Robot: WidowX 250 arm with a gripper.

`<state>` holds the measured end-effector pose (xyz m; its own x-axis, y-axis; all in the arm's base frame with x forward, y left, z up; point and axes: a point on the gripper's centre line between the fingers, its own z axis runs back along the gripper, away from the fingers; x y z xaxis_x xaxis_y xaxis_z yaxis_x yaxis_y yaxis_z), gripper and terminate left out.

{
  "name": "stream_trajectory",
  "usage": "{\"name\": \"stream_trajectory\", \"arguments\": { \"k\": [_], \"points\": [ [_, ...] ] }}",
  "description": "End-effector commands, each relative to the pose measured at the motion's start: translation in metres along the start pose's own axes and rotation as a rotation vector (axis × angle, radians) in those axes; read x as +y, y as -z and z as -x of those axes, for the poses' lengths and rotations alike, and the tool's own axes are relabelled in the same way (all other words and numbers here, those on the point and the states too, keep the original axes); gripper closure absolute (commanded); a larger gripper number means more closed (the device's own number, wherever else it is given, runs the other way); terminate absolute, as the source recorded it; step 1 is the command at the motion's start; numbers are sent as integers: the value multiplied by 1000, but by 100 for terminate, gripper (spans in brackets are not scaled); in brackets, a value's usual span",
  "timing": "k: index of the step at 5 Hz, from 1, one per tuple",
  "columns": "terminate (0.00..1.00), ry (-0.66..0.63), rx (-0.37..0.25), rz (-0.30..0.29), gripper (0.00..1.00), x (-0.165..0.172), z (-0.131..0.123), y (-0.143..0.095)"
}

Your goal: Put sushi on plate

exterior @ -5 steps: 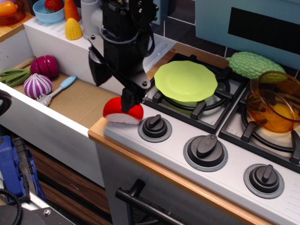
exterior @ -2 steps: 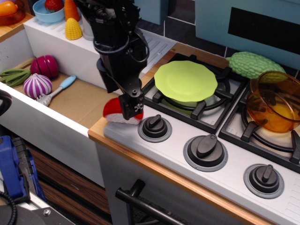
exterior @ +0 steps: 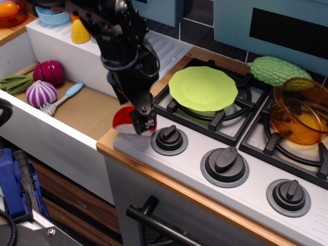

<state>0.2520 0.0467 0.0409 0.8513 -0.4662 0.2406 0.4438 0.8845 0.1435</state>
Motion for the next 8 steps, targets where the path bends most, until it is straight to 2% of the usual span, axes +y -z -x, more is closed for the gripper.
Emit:
{"name": "stream_trajectory", "arguments": {
  "k": [1, 2, 3, 4, 5, 7, 8],
  "points": [
    [0, -12, -84, 5, 0, 0, 0, 14],
    [0, -50, -106, 58, 100, 3, 1, 24],
    [0, -35, -75, 24, 100, 8, -2, 14],
    [0, -14, -27, 2, 100, 18, -21, -10],
    [0, -20, 29, -12, 100, 27, -51, -38],
    [0, -51, -52, -32, 100, 20, -120, -25],
    [0, -88, -81, 25, 100, 15, -126, -13]
  ]
}}
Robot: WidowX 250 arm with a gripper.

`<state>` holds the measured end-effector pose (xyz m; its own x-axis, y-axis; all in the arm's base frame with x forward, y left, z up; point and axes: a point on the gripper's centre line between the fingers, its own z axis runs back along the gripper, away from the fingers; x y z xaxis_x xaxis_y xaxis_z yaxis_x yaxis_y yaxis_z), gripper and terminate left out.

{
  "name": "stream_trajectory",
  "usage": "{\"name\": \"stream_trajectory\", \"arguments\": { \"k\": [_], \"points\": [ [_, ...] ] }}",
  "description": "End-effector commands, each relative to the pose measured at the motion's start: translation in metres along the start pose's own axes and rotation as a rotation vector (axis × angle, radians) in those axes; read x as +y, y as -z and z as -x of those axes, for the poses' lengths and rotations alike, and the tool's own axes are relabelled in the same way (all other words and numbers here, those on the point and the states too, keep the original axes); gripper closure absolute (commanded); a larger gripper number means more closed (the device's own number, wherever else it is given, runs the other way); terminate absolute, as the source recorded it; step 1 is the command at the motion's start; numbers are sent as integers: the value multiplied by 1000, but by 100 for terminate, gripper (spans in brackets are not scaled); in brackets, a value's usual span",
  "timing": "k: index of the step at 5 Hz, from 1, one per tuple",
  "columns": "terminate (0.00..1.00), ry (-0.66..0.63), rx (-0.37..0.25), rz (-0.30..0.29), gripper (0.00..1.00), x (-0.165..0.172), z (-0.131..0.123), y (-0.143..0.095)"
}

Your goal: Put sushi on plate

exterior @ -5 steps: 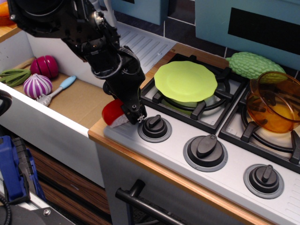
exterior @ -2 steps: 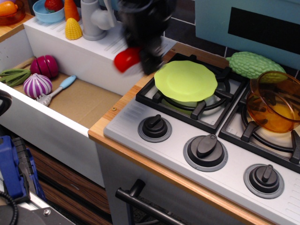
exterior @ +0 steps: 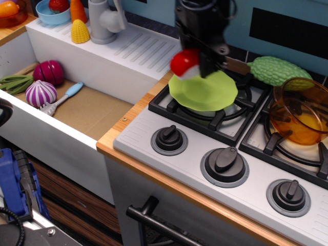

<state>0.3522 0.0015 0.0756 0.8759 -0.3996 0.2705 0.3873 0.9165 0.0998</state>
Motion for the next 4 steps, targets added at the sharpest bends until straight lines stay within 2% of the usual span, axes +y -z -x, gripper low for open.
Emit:
{"name": "stream_trajectory", "arguments": {
  "k": [1, 3, 4],
  "points": [
    [0, -73, -75, -15, 0, -11, -17, -11],
    [0, -73, -75, -15, 0, -11, -17, -11],
    [100, -73, -75, -15, 0, -11, -17, -11]
  ]
}}
